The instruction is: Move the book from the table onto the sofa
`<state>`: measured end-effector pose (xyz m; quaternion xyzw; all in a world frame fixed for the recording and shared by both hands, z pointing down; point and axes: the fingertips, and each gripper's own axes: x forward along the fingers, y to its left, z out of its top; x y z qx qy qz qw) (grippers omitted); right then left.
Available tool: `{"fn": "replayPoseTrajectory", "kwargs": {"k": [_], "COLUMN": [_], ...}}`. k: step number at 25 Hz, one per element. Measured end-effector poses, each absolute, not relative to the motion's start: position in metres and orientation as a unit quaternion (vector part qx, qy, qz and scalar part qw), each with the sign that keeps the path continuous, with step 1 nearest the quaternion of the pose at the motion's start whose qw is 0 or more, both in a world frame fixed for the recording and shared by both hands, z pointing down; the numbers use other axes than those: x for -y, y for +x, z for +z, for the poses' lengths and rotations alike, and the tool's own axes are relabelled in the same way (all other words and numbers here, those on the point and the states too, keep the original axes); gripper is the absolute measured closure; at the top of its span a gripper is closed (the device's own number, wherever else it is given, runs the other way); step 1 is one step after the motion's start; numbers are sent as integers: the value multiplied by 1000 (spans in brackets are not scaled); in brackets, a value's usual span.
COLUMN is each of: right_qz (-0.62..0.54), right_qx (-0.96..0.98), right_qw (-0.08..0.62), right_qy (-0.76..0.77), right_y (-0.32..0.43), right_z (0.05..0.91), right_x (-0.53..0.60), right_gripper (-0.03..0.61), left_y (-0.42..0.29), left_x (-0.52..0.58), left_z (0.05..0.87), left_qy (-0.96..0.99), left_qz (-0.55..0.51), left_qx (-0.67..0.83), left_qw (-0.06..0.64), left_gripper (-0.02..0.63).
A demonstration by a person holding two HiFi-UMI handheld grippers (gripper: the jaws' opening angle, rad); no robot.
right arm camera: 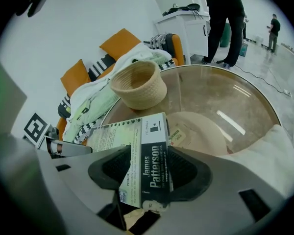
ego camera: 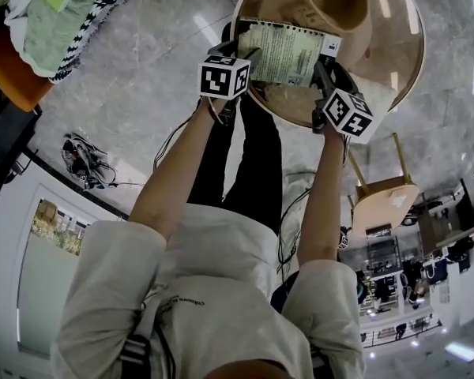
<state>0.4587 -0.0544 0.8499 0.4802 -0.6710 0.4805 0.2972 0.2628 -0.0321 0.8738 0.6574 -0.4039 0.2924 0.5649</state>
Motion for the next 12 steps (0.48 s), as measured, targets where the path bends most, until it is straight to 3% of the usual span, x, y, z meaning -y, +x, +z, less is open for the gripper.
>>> {"fn": "replayPoseTrajectory", "kwargs": {"k": [12], "right_qz": [501], "right_qx": [652], "right_qw": [327], "right_qy": [466], "right_y": [457], "right_z": [872], "right_x": [57], "right_gripper": [356], "left_y": [265], "left_x": [31], "left_z": [879], "left_qy": [647], "left_qz": [289], "left_qx": [394], "left_qw": [585], "left_gripper": [376]}}
